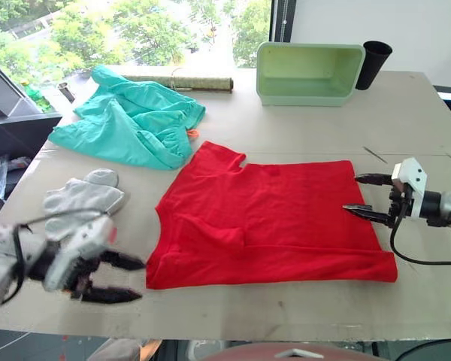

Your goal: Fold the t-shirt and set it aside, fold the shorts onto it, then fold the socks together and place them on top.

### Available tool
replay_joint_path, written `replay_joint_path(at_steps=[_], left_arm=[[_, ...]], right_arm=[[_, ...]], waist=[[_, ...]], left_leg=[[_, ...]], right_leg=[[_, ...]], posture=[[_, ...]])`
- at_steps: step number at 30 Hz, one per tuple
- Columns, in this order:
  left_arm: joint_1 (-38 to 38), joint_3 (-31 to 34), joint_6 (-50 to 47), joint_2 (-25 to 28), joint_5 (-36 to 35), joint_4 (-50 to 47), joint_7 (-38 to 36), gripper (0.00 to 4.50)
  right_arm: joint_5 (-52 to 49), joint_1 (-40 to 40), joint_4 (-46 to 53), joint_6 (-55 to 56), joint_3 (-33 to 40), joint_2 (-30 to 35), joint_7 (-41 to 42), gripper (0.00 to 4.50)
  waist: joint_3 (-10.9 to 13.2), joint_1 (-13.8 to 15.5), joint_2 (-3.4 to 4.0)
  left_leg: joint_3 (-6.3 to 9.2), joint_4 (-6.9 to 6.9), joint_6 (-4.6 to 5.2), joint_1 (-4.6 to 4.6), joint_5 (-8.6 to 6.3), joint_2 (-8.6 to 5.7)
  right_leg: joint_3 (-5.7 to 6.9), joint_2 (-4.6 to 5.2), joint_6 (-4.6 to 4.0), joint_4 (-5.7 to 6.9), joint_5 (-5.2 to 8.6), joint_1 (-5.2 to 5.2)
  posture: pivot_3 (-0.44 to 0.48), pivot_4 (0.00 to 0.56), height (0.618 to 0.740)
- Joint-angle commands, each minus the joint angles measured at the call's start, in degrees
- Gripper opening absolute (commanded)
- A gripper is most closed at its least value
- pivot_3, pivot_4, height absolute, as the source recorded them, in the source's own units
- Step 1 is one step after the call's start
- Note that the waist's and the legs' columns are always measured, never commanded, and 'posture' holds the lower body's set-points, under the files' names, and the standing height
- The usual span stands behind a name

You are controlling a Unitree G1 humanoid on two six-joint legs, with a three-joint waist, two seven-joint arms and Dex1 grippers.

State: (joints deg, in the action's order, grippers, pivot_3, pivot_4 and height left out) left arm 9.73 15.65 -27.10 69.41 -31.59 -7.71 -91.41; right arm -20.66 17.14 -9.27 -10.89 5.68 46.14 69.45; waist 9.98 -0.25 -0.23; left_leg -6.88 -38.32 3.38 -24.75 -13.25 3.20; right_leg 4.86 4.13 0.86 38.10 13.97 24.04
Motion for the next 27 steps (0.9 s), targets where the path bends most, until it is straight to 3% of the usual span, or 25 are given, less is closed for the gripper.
replay_joint_path(at_steps=[1, 4, 6, 11, 14, 19, 27], left_arm=[[-10.9, -1.47, -2.4, -3.02, -3.55, 3.08, 1.96, 3.64], [-25.87, -7.61, -4.27, -11.37, -2.66, 7.76, 7.0, 3.64], [-32.98, -11.53, -1.92, -17.17, 1.7, 12.33, 11.33, 3.64], [-45.11, -15.32, 5.87, -29.17, 10.09, 25.66, 22.4, 3.64], [-50.66, -15.2, 6.49, -37.83, 10.29, 31.83, 28.26, 3.64], [-57.8, -16.9, 16.84, -43.04, 19.77, 46.43, 40.01, 3.64], [-70.26, -15.22, 25.97, -47.36, 25.88, 68.66, 55.75, 3.64]], right_arm=[[-0.3, 0.66, 0.91, 0.65, 0.62, -0.15, -0.28, 4.5], [-0.48, 0.22, 1.78, 0.34, 0.87, -0.33, -0.89, 4.5], [-0.5, -0.11, 2.41, 0.23, 1.11, -0.49, -1.58, 4.5], [-0.98, -1.03, 3.93, -0.21, 2.16, -0.33, -2.78, 4.5], [-1.24, -1.74, 4.5, -0.25, 3.12, -0.39, -3.97, 4.5], [-1.39, -2.76, 5.83, -0.65, 3.47, -0.42, -4.76, 4.5], [-1.25, -2.69, 6.52, -1.14, 3.37, -0.99, -6.04, 4.5]], waist=[[0.0, 0.32, -0.01], [0.0, 0.8, -0.01], [-0.02, 1.01, 0.0], [0.03, 0.86, -0.22], [0.07, 1.01, -0.29], [0.07, 0.63, -0.31], [0.18, 1.04, -0.49]], left_leg=[[0.01, -0.01, 0.06, 0.0, 0.03, -0.02], [-0.17, -0.02, 0.13, 0.03, 0.22, -0.12], [-0.24, -0.04, 0.11, 0.01, 0.23, -0.06], [-0.27, -0.18, 0.12, 0.05, 0.24, -0.1], [-0.29, -0.2, 0.13, 0.06, 0.24, -0.07], [-0.34, -0.22, 0.13, 0.08, 0.24, -0.07], [-0.28, -0.23, 0.14, 0.02, 0.23, -0.07]], right_leg=[[0.01, -0.01, 0.01, -0.02, -0.01, -0.04], [0.04, -0.29, 0.27, -0.01, -0.14, -0.13], [-0.01, -0.42, 0.28, -0.03, -0.16, -0.13], [-0.11, -0.55, 0.41, -0.01, -0.23, -0.24], [-0.14, -0.56, 0.42, -0.01, -0.23, -0.23], [-0.21, -0.59, 0.44, -0.03, -0.25, -0.22], [-0.14, -0.59, 0.48, -0.03, -0.27, -0.22]], posture=[[0.0, 0.15, 0.74], [0.0, 0.15, 0.74], [0.0, 0.15, 0.74], [0.0, 0.15, 0.74], [0.0, 0.15, 0.74], [0.0, 0.15, 0.74], [0.0, 0.15, 0.74]])
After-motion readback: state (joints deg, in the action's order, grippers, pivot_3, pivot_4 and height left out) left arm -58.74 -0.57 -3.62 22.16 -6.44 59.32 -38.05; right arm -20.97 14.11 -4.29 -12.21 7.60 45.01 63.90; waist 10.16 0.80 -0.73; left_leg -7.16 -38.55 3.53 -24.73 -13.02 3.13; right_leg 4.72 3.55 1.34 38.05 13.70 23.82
